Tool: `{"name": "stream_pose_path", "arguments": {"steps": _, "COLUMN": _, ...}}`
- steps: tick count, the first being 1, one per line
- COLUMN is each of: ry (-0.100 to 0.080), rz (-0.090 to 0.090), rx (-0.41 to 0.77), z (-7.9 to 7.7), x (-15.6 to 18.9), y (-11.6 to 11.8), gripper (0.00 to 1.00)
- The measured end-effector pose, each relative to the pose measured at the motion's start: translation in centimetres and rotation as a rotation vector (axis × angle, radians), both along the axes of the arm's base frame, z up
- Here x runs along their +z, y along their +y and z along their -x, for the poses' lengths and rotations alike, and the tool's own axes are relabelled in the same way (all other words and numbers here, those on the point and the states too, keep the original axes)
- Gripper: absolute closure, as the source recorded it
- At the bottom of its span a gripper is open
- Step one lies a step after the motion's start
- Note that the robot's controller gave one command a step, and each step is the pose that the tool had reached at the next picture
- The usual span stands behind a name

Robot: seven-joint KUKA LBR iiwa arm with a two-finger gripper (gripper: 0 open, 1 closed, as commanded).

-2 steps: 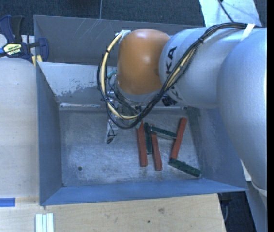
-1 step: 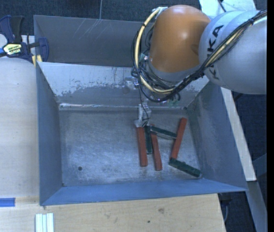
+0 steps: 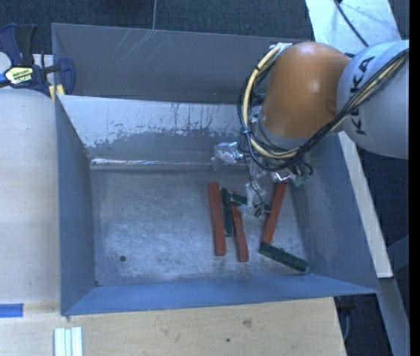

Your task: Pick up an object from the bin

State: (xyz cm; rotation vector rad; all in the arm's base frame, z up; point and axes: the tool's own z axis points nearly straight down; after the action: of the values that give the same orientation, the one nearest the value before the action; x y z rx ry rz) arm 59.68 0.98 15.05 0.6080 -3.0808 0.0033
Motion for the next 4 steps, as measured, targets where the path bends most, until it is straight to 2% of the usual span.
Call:
{"name": "stream_pose_path", "arguments": {"steps": 1, "ry": -0.004, "rz": -0.003, "rx": 0.146, "z": 1.9, "x": -8.2, "y": -4.5, "gripper": 0.0}}
{"name": "stream_pose_path", "arguments": {"steps": 2, "ry": -0.009, "rz": 0.0, "rx": 0.572, "z": 5.7, "x": 8.9, "y": -6.2, "gripper": 0.0}}
{"name": "stream_pose_path", "arguments": {"steps": 3, "ry": 0.005, "rz": -0.007, "rx": 0.633, "z": 7.3, "x": -3.9, "y": -6.7, "gripper": 0.0}}
{"name": "stream_pose_path", "arguments": {"steps": 4, "ry": -0.003, "rz": -0.003, "rx": 1.046, "z": 3.1, "x": -8.1, "y": -8.7, "gripper": 0.0}}
